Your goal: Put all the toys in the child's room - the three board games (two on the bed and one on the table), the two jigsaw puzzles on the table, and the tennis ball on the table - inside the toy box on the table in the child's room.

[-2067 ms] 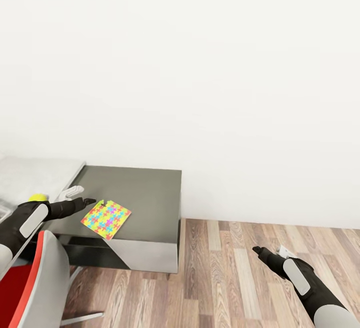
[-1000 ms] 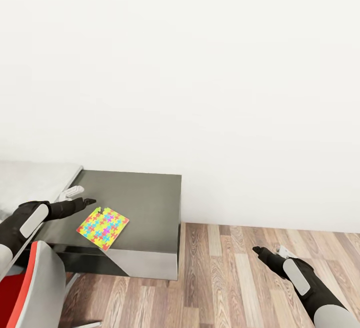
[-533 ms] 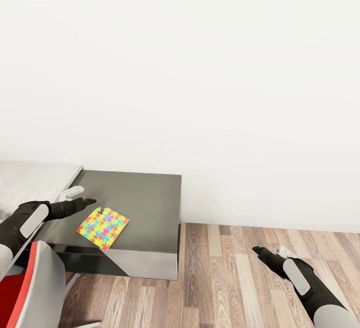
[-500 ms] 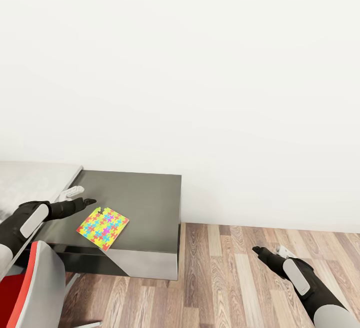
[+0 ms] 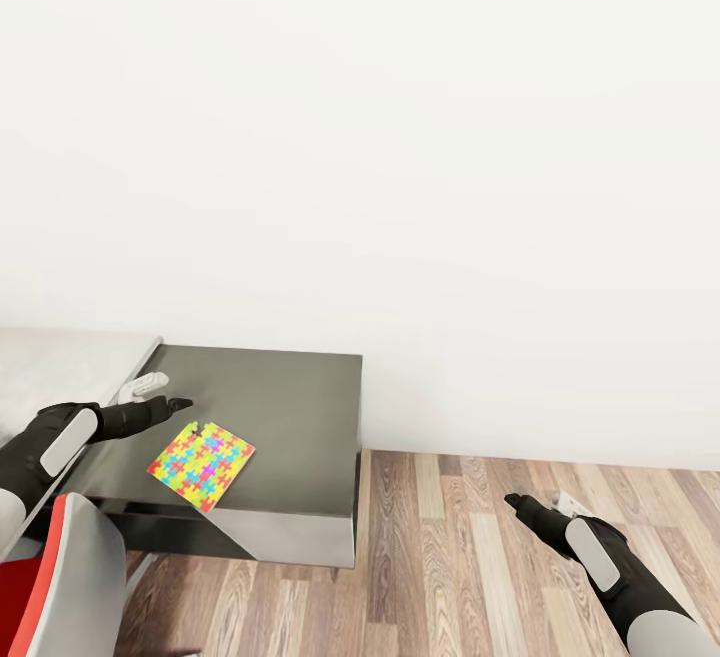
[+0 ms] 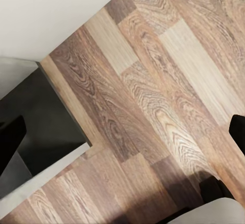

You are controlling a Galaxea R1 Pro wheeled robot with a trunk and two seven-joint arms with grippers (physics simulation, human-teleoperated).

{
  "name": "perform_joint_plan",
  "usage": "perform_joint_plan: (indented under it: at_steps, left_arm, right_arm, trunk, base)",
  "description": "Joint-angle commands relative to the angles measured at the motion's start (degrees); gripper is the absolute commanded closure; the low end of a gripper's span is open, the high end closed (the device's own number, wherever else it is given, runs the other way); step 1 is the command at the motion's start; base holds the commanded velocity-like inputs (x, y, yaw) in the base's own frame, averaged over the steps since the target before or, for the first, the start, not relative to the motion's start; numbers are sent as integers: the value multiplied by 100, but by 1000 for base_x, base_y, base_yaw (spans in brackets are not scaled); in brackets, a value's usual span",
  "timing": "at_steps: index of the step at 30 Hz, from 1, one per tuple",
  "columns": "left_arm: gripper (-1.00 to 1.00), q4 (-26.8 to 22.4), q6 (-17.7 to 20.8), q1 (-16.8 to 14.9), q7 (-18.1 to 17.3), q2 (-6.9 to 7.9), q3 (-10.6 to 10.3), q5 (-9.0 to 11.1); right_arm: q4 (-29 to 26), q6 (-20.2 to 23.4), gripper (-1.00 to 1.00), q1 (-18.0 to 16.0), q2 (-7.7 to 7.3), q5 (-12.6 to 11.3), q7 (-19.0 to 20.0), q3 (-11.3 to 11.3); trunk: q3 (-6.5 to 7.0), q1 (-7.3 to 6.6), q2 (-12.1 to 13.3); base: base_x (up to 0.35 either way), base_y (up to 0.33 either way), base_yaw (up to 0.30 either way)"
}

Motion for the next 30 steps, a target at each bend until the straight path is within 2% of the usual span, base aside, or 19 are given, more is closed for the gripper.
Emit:
perform_joint_plan:
  at_steps: [1,30]
  left_arm:
    - [-100,-1,10,-6,-7,7,-22,12]
    - [-100,-1,33,-6,-65,32,-26,15]
  right_arm:
    - [-13,29,-100,-2,1,-61,-45,-4]
    - [-12,29,-100,-2,1,-61,-45,-4]
  trunk:
    - [-15,3,-11]
    - [-271,3,-11]
  base:
    - [5,0,0]
    - [0,0,0]
